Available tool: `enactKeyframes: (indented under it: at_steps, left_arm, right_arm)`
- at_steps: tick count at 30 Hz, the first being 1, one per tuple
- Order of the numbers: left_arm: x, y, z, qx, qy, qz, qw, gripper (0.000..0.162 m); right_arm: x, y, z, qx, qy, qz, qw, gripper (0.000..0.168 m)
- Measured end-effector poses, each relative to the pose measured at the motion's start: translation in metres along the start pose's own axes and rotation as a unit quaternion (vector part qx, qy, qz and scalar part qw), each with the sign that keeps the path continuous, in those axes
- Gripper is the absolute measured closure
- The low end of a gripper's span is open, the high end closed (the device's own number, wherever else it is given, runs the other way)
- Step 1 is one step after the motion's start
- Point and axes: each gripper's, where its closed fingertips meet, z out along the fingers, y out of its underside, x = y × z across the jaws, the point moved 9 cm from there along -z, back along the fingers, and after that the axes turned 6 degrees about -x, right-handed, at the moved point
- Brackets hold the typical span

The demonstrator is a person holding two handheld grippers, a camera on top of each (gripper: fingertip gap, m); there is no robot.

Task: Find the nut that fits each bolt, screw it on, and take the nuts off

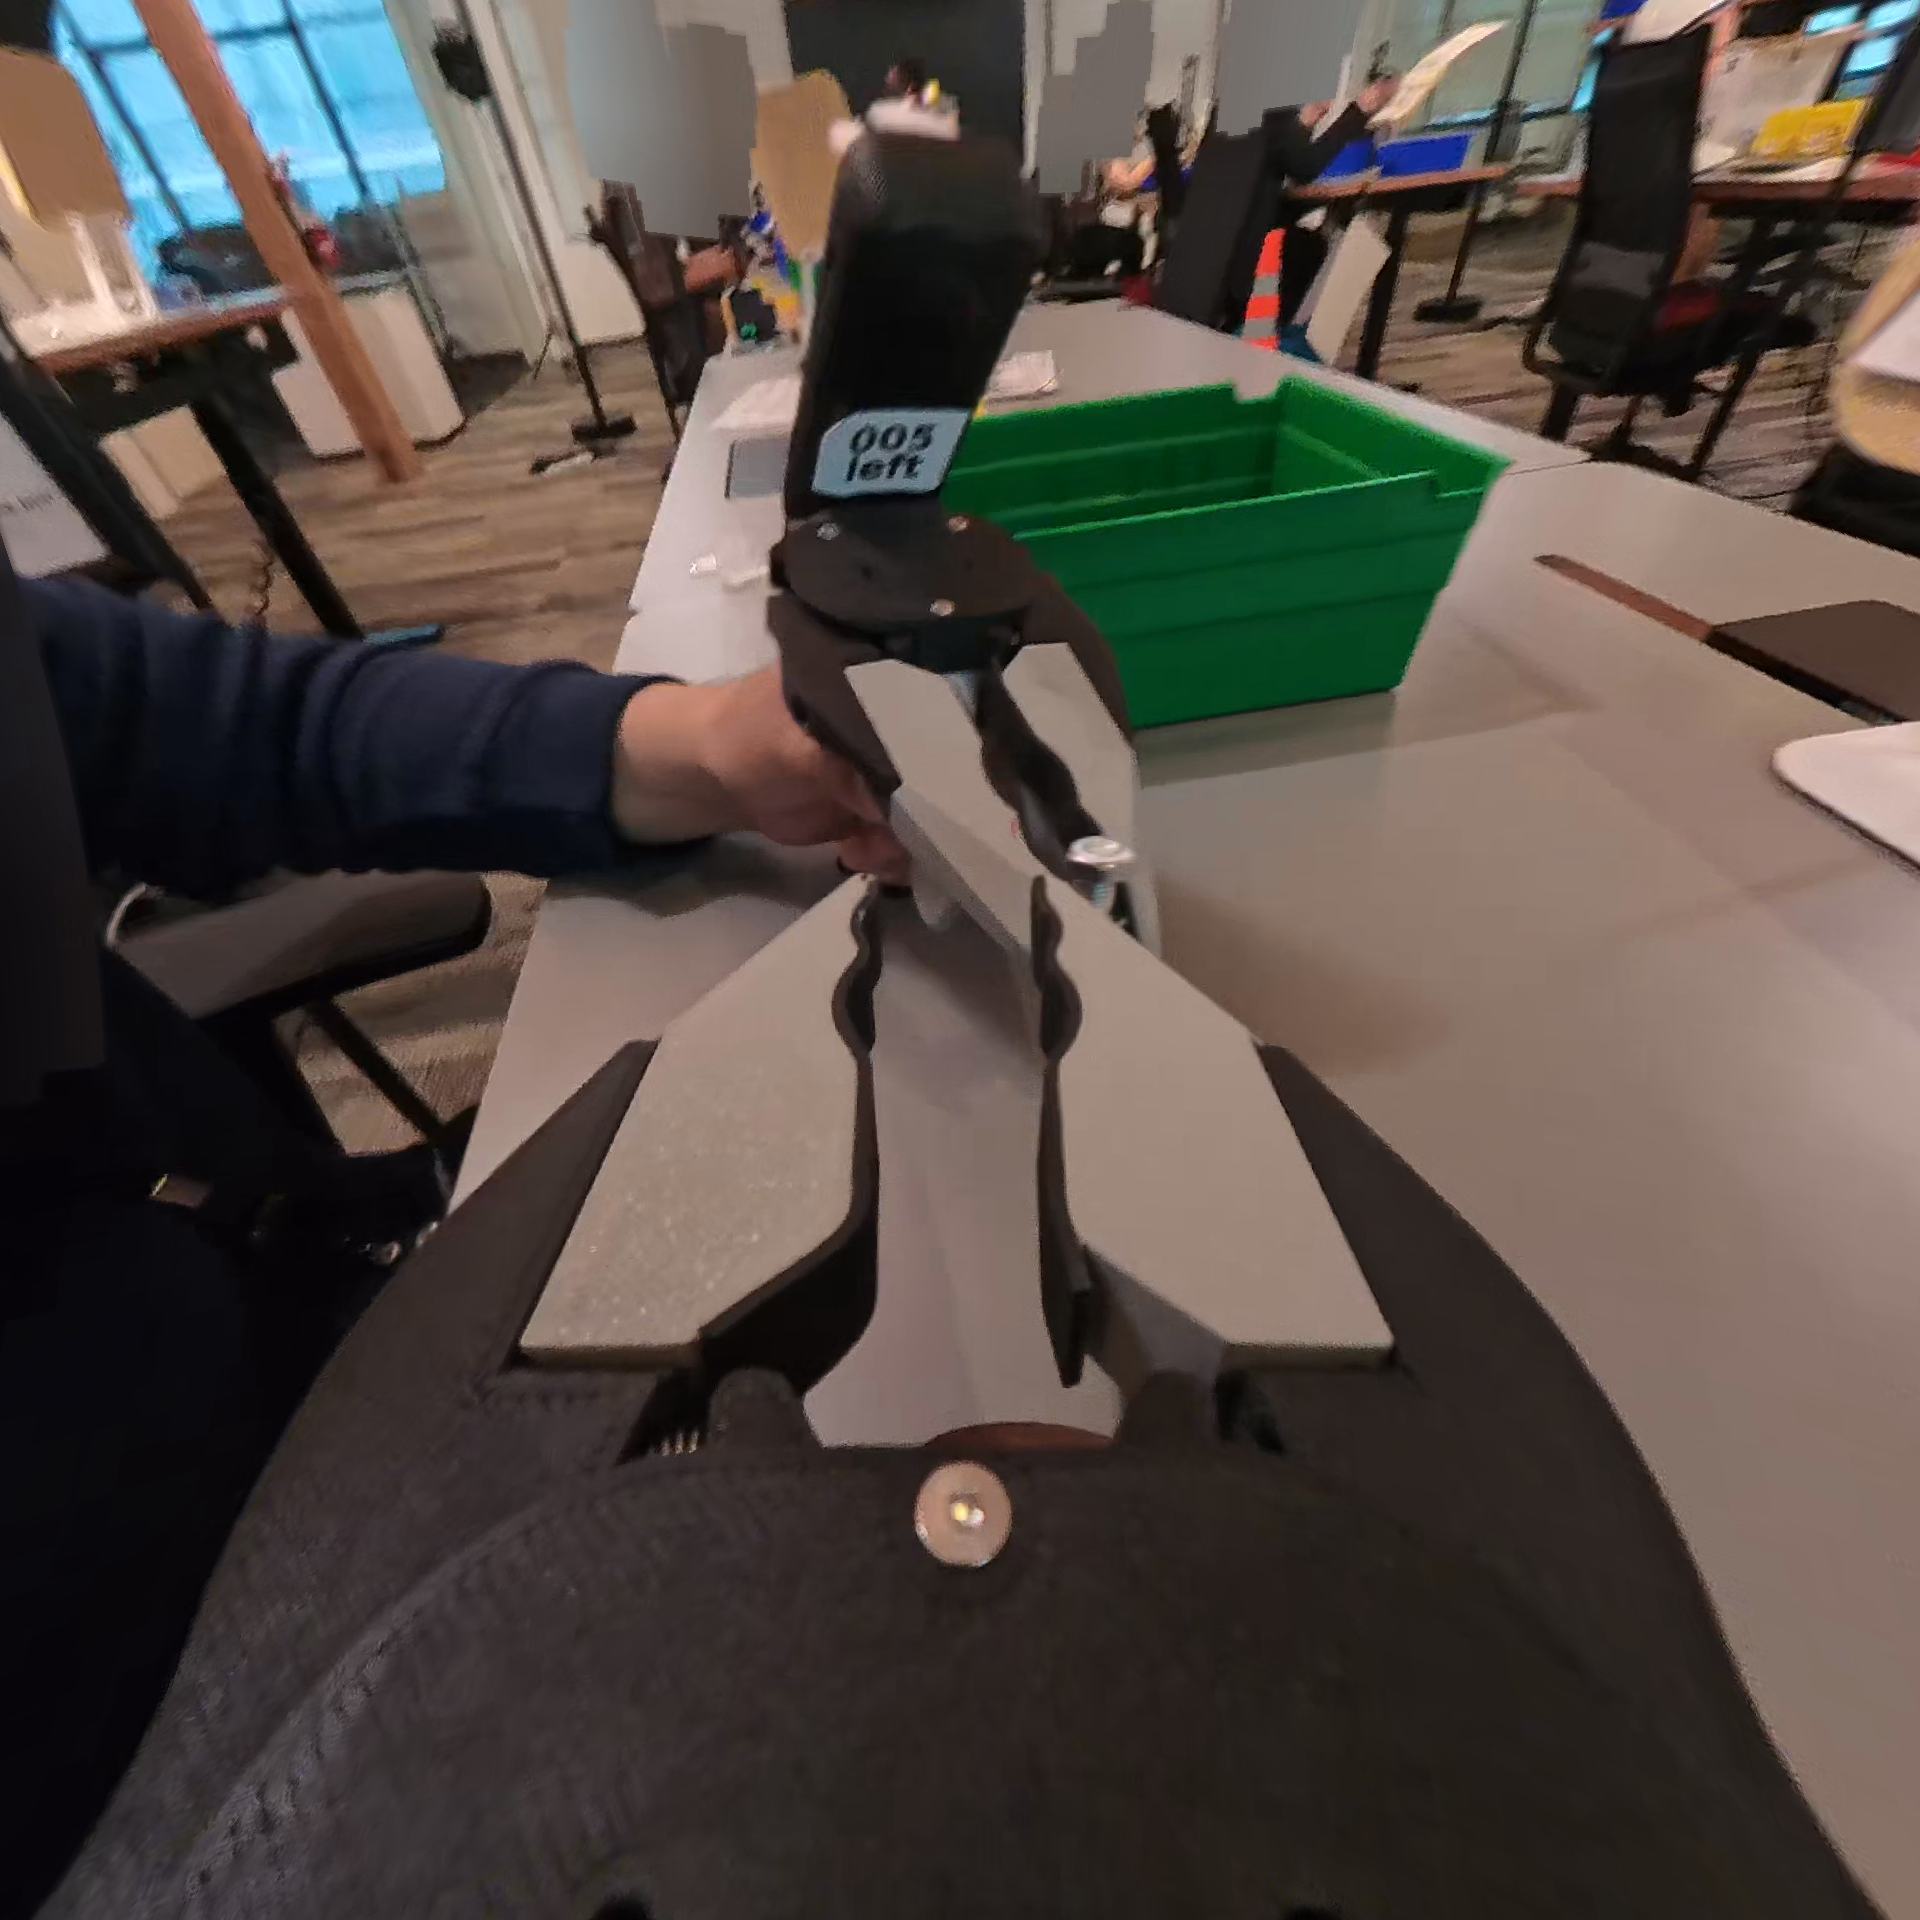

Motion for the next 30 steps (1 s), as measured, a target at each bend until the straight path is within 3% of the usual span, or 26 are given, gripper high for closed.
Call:
enactKeyframes:
  at_steps: [6,8,10,12,15,19,22,23,24,25,30]
  left_arm:
    - [0.016,-0.001,0.011,-0.017,0.025,0.031,0.999,0.149]
    - [0.017,-0.001,0.013,-0.021,0.022,0.033,0.999,0.149]
    - [0.011,0.0,0.01,-0.02,0.017,0.016,1.0,0.149]
    - [0.001,0.002,0.006,-0.015,0.002,-0.01,1.0,0.149]
    - [-0.001,0.003,0.003,-0.013,0.004,-0.01,1.0,0.149]
    - [0.011,0.001,0.011,-0.021,0.021,0.012,0.999,0.149]
    - [0.014,0.001,0.014,-0.029,0.018,0.023,0.999,0.149]
    - [0.012,0.002,0.013,-0.03,0.016,0.019,0.999,0.149]
    - [0.008,0.002,0.011,-0.027,0.011,0.008,1.0,0.149]
    - [0.004,0.003,0.009,-0.024,0.004,-0.006,1.0,0.149]
    - [0.004,0.007,0.011,-0.049,-0.022,0.021,0.998,0.149]
  right_arm:
    - [0.01,0.003,0.011,-0.014,0.024,0.033,0.999,0.12]
    - [0.005,0.007,0.016,-0.043,0.012,0.013,0.999,0.129]
    - [0.002,0.008,0.013,-0.048,0.014,-0.001,0.999,0.125]
    - [-0.004,0.004,0.004,-0.018,-0.036,-0.002,0.999,0.154]
    - [0.004,-0.002,-0.004,0.027,-0.027,0.031,0.999,0.141]
    - [0.015,0.006,0.007,-0.014,0.029,0.051,0.998,0.131]
    - [0.01,0.012,0.015,-0.051,0.013,0.037,0.998,0.14]
    - [0.008,0.012,0.015,-0.053,0.007,0.035,0.998,0.132]
    - [0.009,0.012,0.012,-0.054,0.011,0.03,0.998,0.136]
    - [0.008,0.011,0.009,-0.048,0.001,0.025,0.999,0.157]
    - [0.022,0.01,0.004,-0.017,0.033,0.087,0.996,0.138]
